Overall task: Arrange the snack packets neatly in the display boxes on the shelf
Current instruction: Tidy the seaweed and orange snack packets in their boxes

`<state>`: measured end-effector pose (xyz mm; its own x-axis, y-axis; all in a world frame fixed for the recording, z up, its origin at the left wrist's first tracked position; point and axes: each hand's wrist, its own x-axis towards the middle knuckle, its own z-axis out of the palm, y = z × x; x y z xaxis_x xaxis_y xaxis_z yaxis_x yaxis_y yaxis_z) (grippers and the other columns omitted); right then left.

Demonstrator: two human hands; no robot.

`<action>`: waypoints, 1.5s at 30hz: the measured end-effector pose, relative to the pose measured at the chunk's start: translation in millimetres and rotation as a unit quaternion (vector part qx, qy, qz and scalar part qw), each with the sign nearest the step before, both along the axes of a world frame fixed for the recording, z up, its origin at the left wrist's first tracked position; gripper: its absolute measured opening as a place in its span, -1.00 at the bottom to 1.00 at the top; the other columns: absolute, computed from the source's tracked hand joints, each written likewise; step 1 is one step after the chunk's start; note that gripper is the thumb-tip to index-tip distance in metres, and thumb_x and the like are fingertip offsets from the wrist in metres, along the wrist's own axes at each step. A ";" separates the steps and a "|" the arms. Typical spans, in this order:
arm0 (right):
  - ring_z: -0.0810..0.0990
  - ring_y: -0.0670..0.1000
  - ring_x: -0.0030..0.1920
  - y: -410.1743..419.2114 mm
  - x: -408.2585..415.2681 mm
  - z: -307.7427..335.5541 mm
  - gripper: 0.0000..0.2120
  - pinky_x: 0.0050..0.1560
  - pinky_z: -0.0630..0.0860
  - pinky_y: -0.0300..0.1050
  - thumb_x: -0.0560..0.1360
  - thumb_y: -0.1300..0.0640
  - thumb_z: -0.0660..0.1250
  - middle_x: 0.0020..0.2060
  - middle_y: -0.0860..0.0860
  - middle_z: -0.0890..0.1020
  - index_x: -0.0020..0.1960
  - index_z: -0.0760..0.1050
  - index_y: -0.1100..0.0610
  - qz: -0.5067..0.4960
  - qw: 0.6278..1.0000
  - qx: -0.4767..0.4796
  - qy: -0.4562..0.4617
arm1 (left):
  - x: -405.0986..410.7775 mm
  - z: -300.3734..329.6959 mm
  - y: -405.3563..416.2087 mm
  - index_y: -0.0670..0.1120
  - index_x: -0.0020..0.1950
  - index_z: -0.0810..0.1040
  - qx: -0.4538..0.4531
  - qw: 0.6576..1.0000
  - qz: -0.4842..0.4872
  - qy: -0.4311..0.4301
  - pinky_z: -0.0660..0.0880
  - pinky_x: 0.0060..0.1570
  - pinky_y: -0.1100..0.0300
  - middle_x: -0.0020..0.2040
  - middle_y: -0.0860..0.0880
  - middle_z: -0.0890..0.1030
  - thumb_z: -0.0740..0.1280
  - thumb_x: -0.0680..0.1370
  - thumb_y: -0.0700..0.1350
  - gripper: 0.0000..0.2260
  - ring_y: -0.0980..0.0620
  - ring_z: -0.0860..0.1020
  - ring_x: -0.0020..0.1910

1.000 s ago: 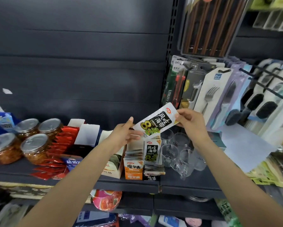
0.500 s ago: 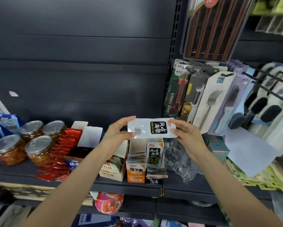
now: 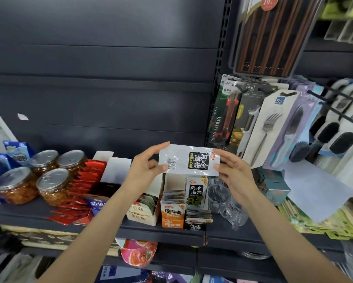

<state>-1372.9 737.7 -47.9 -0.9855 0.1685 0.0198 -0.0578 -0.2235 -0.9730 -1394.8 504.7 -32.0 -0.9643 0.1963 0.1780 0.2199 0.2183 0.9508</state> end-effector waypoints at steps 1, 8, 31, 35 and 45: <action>0.66 -0.01 -0.06 0.0 -0.5 0.3 -0.62 -0.14 0.59 -0.19 0.47 0.47 0.25 -0.02 0.04 0.67 0.09 0.58 0.07 0.000 1.000 0.012 0.001 | -0.6 -0.1 0.1 0.13 0.31 0.44 0.006 1.000 0.000 -0.009 0.49 0.02 0.41 0.13 0.06 0.62 0.36 0.49 -0.35 -0.49 0.06 0.62 0.00; 0.60 -0.14 0.03 1.9 0.9 9.2 -0.63 0.05 0.53 -0.34 0.54 0.43 0.16 0.01 0.00 0.64 0.03 0.58 0.03 0.006 0.980 0.185 0.067 | -6.6 -5.8 -3.7 -0.11 0.24 0.56 0.154 0.972 0.015 -0.176 0.46 -0.06 0.28 0.09 -0.12 0.63 0.28 0.53 -0.35 -0.69 0.07 0.57 -0.06; 0.49 -0.10 -0.34 25.6 -15.5 -26.4 -0.87 -0.22 0.43 -0.17 0.54 0.20 0.29 -0.28 -0.02 0.61 -0.08 0.61 0.14 0.022 0.808 0.586 0.053 | -22.1 -60.1 2.1 0.00 0.42 0.38 -0.419 0.892 -0.159 -0.057 0.34 0.25 0.19 0.38 0.03 0.43 0.42 0.44 0.13 -0.41 0.06 0.38 0.32; 0.61 0.07 -0.01 7.4 -32.5 -46.0 -0.77 -0.02 0.53 0.00 0.58 0.19 0.21 0.00 0.06 0.66 0.17 0.57 0.09 0.082 0.768 0.635 0.023 | -24.7 -57.7 4.1 -0.04 0.39 0.42 -0.418 0.890 -0.172 -0.052 0.30 0.22 0.23 0.36 0.01 0.45 0.38 0.50 0.08 -0.51 0.05 0.39 0.32; 0.56 0.11 -0.01 -7.5 -48.6 -77.9 -0.77 -0.21 0.49 -0.06 0.51 0.28 0.27 0.03 0.06 0.54 0.14 0.55 0.12 -0.007 0.714 0.700 0.024 | -34.3 -63.5 5.3 -0.08 0.35 0.47 -0.438 0.878 -0.191 -0.044 0.33 0.11 0.25 0.28 -0.03 0.51 0.34 0.53 0.03 -0.58 0.02 0.45 0.22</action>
